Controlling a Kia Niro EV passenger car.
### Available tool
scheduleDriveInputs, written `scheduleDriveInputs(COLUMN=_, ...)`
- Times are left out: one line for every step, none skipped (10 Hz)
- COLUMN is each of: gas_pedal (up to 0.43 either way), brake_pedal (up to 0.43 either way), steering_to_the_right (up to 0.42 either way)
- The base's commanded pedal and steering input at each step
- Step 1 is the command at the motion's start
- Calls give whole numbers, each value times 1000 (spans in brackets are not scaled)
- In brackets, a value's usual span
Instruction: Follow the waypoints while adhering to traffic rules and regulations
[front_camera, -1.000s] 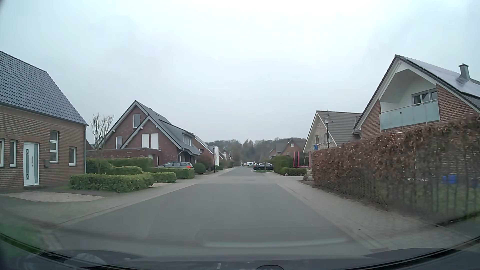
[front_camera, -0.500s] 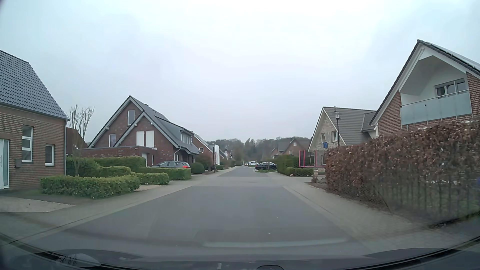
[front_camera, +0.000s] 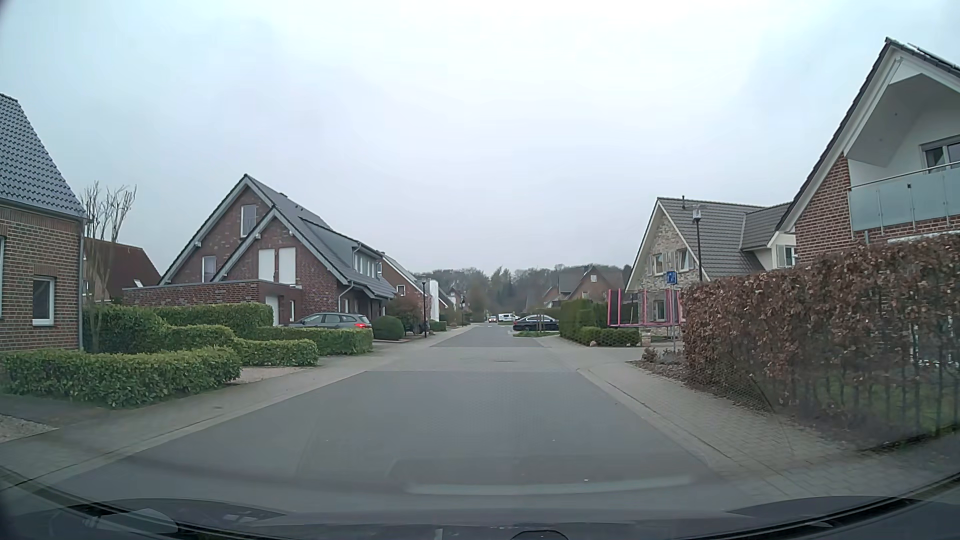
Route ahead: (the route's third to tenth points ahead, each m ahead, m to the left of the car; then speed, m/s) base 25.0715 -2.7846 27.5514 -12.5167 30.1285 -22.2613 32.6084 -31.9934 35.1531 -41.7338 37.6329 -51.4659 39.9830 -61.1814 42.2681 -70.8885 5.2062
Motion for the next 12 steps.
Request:
scheduleDriveInputs(gas_pedal=110, brake_pedal=0, steering_to_the_right=8)
scheduleDriveInputs(gas_pedal=110, brake_pedal=0, steering_to_the_right=12)
scheduleDriveInputs(gas_pedal=110, brake_pedal=0, steering_to_the_right=12)
scheduleDriveInputs(gas_pedal=110, brake_pedal=0, steering_to_the_right=12)
scheduleDriveInputs(gas_pedal=110, brake_pedal=0, steering_to_the_right=12)
scheduleDriveInputs(gas_pedal=110, brake_pedal=0, steering_to_the_right=12)
scheduleDriveInputs(gas_pedal=110, brake_pedal=0, steering_to_the_right=11)
scheduleDriveInputs(gas_pedal=110, brake_pedal=0, steering_to_the_right=11)
scheduleDriveInputs(gas_pedal=110, brake_pedal=0, steering_to_the_right=10)
scheduleDriveInputs(gas_pedal=98, brake_pedal=0, steering_to_the_right=10)
scheduleDriveInputs(gas_pedal=98, brake_pedal=0, steering_to_the_right=10)
scheduleDriveInputs(gas_pedal=98, brake_pedal=0, steering_to_the_right=10)
